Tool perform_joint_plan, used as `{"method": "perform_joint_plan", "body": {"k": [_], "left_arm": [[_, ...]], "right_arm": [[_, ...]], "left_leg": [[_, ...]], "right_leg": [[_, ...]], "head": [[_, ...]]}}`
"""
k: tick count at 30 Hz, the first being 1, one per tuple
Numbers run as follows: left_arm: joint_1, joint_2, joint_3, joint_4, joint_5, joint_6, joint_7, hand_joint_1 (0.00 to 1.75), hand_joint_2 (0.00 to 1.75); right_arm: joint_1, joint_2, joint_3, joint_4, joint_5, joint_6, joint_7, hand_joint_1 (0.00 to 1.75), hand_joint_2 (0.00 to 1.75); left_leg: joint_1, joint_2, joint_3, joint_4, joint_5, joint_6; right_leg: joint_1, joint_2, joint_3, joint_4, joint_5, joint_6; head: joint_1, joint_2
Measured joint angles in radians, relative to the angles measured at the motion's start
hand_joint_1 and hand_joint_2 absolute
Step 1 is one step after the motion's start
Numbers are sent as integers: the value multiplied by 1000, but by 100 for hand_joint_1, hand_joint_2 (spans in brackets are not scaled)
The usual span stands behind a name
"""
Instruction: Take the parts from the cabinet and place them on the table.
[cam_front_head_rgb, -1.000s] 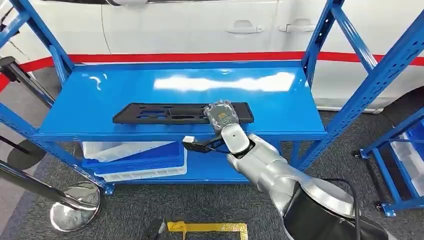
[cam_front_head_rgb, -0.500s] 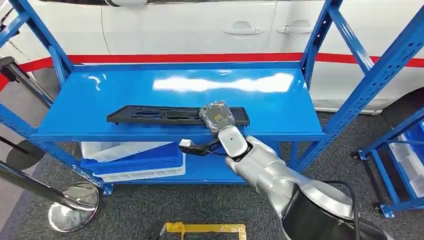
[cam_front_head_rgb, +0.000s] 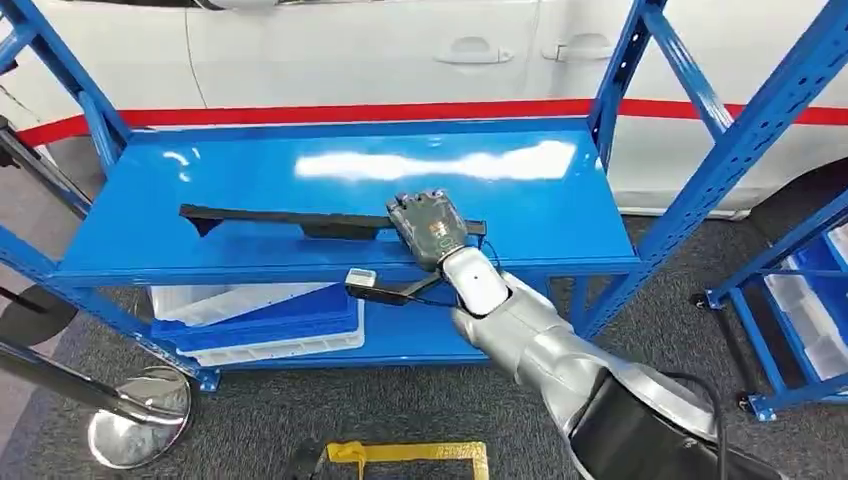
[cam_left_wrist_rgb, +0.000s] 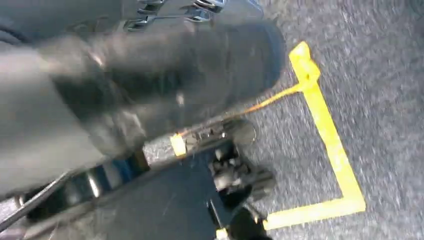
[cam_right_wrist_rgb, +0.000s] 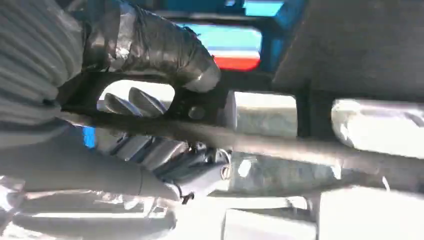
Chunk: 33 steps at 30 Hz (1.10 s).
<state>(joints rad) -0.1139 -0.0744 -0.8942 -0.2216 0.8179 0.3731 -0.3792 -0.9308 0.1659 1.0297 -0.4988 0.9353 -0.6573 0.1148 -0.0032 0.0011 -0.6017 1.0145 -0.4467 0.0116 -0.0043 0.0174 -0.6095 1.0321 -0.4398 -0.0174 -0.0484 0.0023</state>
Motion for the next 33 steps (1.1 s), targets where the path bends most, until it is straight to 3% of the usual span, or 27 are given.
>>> {"method": "perform_joint_plan", "body": {"k": [3,4,6,7,8,9,11,12,13,16,18,19,22,23,24,25,27,28,29,32,33], "left_arm": [[2,4,0,0,5,1,-10,0,175],[1,5,-1,0,6,2,-11,0,175],[2,7,-1,0,8,1,-11,0,175],[3,8,-1,0,8,2,-11,0,175],[4,9,-1,0,8,2,-11,0,175],[5,10,-1,0,8,2,-11,0,175],[5,10,-1,0,8,2,-11,0,175],[5,10,-1,0,8,2,-11,0,175],[3,11,-1,0,8,2,-11,0,175],[3,12,-6,0,7,16,-14,0,175],[5,16,-7,0,10,37,-19,0,175],[6,16,-7,0,15,48,-21,0,175],[7,20,-7,0,15,55,-18,0,175],[7,21,-8,0,13,54,-12,0,175],[8,23,-8,0,11,52,-5,0,175],[8,26,-9,0,10,47,2,0,175],[7,33,-10,0,7,38,10,0,175],[6,37,-11,0,2,33,15,0,175],[4,40,-14,0,-5,28,18,0,175],[3,47,-23,0,-18,21,24,0,175],[3,50,-24,0,-22,21,24,0,175]], "right_arm": [[50,-31,-71,-139,55,-5,-8,175,175],[54,-37,-89,-175,58,-5,-7,175,175],[68,-51,-114,-219,64,-3,-6,175,175],[79,-57,-125,-238,66,-3,-3,175,175],[90,-64,-139,-258,68,-3,0,175,175],[98,-71,-152,-273,69,-3,2,175,175],[100,-80,-173,-296,71,-4,1,175,175],[100,-81,-178,-306,72,-4,1,175,175],[100,-82,-179,-315,72,-4,0,175,175],[120,-91,-203,-368,78,-9,-15,175,175],[146,-101,-228,-435,103,-15,-21,175,175],[161,-106,-241,-466,114,-17,-22,175,175],[234,-115,-296,-604,114,-27,-64,175,175],[262,-118,-332,-662,86,-29,-98,175,175],[283,-120,-356,-703,58,-29,-121,175,175],[303,-124,-382,-751,24,-29,-139,175,175],[331,-132,-412,-835,-23,-30,-158,175,175],[346,-135,-427,-877,-52,-31,-165,175,175],[360,-142,-440,-917,-81,-33,-171,175,175],[414,-158,-459,-1023,-119,-33,-176,175,175],[427,-162,-462,-1052,-128,-33,-176,175,175]], "left_leg": [[10,3,11,-22,10,18],[11,3,11,-21,10,24],[10,3,12,-19,8,30],[9,2,11,-18,7,31],[9,1,12,-16,6,32],[9,-2,12,-13,5,30],[10,-3,12,-1,-4,26],[10,-2,11,8,-12,21],[4,-1,2,15,-16,15],[4,0,-2,18,-13,5],[7,0,-8,31,-30,-2],[7,0,-22,66,-57,-7],[9,0,-124,291,-157,-18],[9,0,-147,337,-163,-18],[9,0,-145,331,-147,-17],[9,0,-119,274,-107,-14],[8,-1,-27,85,-14,-2],[5,-2,3,26,-20,5],[-2,-2,12,8,-22,7],[-5,-3,8,11,-19,11],[5,-2,16,-6,-10,21]], "right_leg": [[1,-5,-3,11,-15,16],[1,-8,-30,68,-54,18],[1,-8,-110,236,-126,22],[0,-8,-143,298,-143,24],[0,-8,-156,317,-135,25],[-2,-8,-144,282,-102,25],[-4,-9,-64,117,-14,22],[-5,-11,-27,36,9,19],[-2,-10,-17,29,-12,17],[5,-6,-25,28,-4,5],[-3,-8,-19,19,2,-7],[-4,-7,-18,18,2,-9],[-2,-8,-18,18,0,-16],[-1,-8,-18,19,-1,-17],[-1,-8,-16,19,-1,-18],[0,-7,-15,19,-2,-18],[0,-2,-11,19,-2,-17],[0,-2,-11,17,-3,-15],[4,-1,-16,20,-2,-10],[0,-1,-13,10,4,5],[5,-1,-14,13,0,12]], "head": [[-1,0],[5,0],[4,0],[4,0],[5,0],[5,0],[4,0],[5,0],[4,0],[2,0],[1,0],[1,0],[-1,0],[-2,0],[-1,0],[-1,0],[-1,0],[0,0],[0,0],[0,0],[1,0]]}}
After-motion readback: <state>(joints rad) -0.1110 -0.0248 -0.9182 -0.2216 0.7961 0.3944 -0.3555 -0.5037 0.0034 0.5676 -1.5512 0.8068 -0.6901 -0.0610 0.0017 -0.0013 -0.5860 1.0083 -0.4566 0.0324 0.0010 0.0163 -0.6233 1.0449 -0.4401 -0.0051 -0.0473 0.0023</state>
